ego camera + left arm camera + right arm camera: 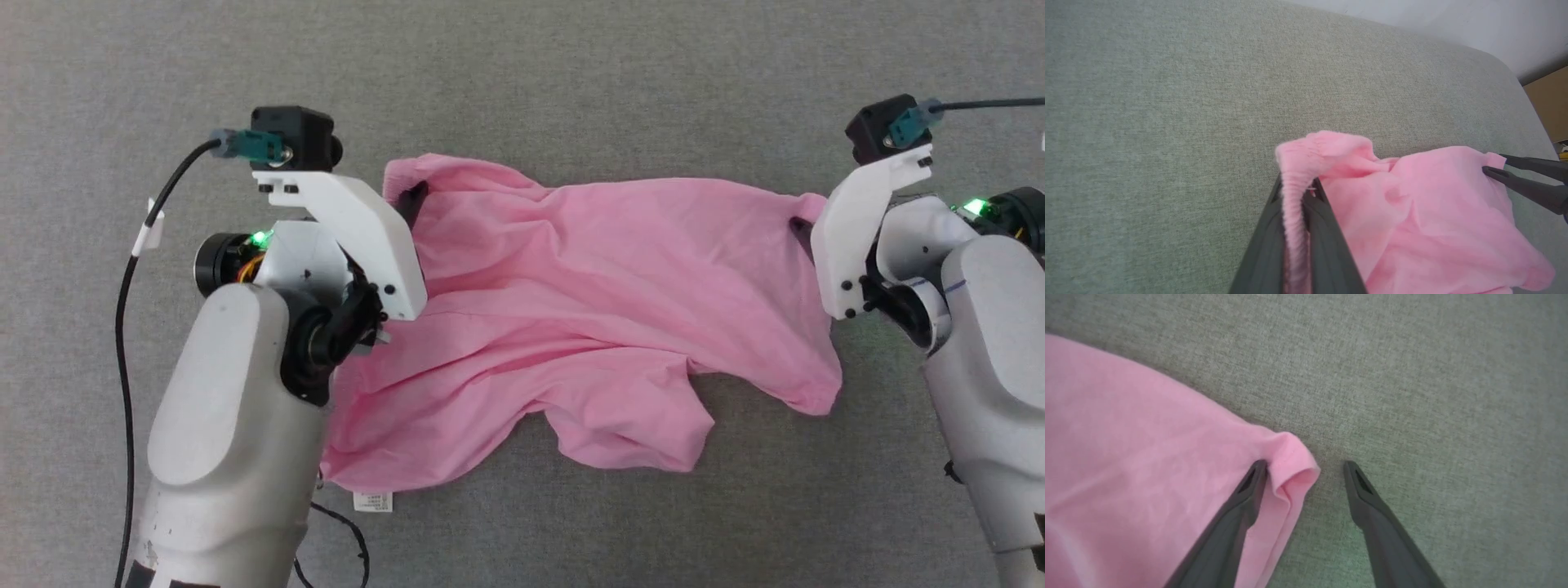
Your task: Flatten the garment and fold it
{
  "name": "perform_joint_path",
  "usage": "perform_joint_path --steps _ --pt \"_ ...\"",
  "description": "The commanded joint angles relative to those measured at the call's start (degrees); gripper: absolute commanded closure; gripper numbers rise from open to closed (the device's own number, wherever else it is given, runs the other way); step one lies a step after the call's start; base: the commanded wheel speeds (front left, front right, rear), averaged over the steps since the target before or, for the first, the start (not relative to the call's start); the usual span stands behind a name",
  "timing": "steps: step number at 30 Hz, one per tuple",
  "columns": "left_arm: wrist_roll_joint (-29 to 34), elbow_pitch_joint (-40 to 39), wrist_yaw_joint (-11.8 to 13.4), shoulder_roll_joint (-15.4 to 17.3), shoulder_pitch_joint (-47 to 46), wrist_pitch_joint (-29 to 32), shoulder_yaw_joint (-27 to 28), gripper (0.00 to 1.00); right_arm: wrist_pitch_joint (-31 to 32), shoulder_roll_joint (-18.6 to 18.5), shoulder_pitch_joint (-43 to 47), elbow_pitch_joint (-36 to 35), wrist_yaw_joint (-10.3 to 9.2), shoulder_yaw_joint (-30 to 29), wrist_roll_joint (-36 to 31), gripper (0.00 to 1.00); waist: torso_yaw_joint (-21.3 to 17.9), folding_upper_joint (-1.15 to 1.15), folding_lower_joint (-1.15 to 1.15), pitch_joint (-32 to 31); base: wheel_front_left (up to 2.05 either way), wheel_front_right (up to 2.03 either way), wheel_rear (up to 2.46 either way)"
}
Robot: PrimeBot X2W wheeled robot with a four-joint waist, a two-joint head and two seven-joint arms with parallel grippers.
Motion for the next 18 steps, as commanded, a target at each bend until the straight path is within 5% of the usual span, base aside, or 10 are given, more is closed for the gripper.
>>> perform_joint_path --steps 1,2,3,18 --pt "-0.3 -0.4 -0.1 -0.2 0.9 -0.1 -0.1 1.00 0.9 0.0 0.4 1.9 -0.04 1.3 0.3 0.18 0.2 0.00 0.00 0.0 0.00 0.00 0.00" --pt "-0.4 -0.5 -0.1 -0.2 1.0 -0.1 -0.2 1.00 1.1 -0.2 0.2 2.5 -0.04 2.1 0.8 0.66 0.2 0.00 0.00 0.0 0.00 0.00 0.00" --pt "-0.6 -0.5 -0.2 -0.3 1.1 -0.2 -0.2 1.00 0.7 -0.3 -0.1 2.7 -0.04 2.7 1.4 1.00 0.2 0.00 0.00 -0.1 0.00 0.00 0.00" --pt "-2.5 1.4 -0.1 -0.1 -6.0 -5.6 3.7 1.00 -1.6 -4.0 -9.3 -2.3 -0.04 4.3 19.3 1.00 -0.2 0.00 0.00 -4.9 0.00 0.00 0.00"
